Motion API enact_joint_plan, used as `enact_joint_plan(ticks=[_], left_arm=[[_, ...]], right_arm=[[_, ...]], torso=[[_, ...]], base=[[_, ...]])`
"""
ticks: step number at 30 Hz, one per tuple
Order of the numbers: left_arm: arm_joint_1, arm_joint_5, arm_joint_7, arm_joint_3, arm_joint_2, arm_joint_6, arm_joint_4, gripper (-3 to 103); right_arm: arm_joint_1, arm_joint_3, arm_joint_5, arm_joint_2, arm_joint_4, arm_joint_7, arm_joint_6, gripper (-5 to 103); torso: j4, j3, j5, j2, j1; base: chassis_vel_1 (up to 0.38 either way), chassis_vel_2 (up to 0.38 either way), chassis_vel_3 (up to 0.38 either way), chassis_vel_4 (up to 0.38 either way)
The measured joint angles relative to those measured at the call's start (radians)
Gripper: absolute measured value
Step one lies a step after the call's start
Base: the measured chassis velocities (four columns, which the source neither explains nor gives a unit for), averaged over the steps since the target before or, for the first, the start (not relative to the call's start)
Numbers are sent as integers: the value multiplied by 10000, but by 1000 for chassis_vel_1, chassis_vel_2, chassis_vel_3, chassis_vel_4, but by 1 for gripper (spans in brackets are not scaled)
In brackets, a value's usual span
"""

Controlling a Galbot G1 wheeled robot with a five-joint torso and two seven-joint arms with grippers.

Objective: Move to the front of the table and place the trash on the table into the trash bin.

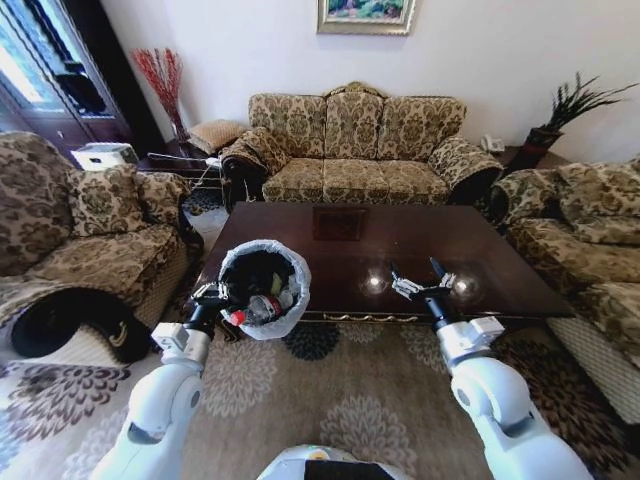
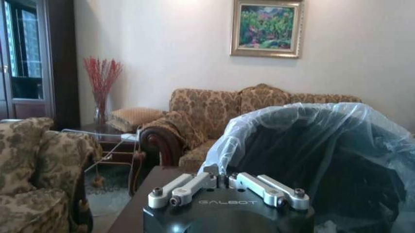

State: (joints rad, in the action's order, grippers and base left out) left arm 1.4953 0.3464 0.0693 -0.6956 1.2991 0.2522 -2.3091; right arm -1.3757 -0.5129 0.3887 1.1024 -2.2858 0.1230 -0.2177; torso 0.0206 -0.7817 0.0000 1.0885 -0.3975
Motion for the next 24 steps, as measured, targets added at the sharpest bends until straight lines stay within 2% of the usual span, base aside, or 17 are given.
enact_joint_plan(ticks=[4, 8, 10, 14, 20, 21, 22, 24], left_arm=[[3, 4, 0, 4, 17, 0, 0, 3], [-10, -534, 402, -98, 134, 198, 341, 3], [60, -867, 827, -378, 251, 282, 842, 3], [404, -434, 992, -670, 404, 306, 1562, 3], [554, -292, 827, -671, 714, -296, 3342, 3], [410, -307, 680, -622, 873, -657, 4225, 3], [410, -307, 680, -622, 873, -657, 4225, 3], [107, -458, 453, -537, 1043, -1469, 5727, 3]], right_arm=[[27, 34, -23, 0, 49, 0, 5, 100], [126, 81, -52, 21, 290, -2, 337, 100], [189, 28, -46, 33, 356, 7, 396, 100], [341, -113, 62, 38, 438, 45, 403, 100], [648, -359, 327, 88, 448, 200, 332, 100], [696, -451, 408, 87, 438, 215, 303, 100], [696, -451, 408, 87, 438, 215, 303, 100], [671, -566, 480, 73, 428, 221, 293, 100]], torso=[[0, 0, 0, 0, 3], [-1, 4, 1, 4, 7], [-2, 5, 0, 6, 8], [3, -3, 1, -1, -10], [3, -5, 0, -4, -16], [2, -3, -2, -3, -9], [2, -3, -2, -3, -9], [-1, 1, -1, 0, 0]], base=[[254, -267, -259, 268], [165, -193, -156, 139], [47, -85, -81, 43], [4, -1, 10, -2], [-17, 18, 12, -13], [0, 0, 0, 0], [0, 0, 0, 0], [0, 0, 0, 0]])
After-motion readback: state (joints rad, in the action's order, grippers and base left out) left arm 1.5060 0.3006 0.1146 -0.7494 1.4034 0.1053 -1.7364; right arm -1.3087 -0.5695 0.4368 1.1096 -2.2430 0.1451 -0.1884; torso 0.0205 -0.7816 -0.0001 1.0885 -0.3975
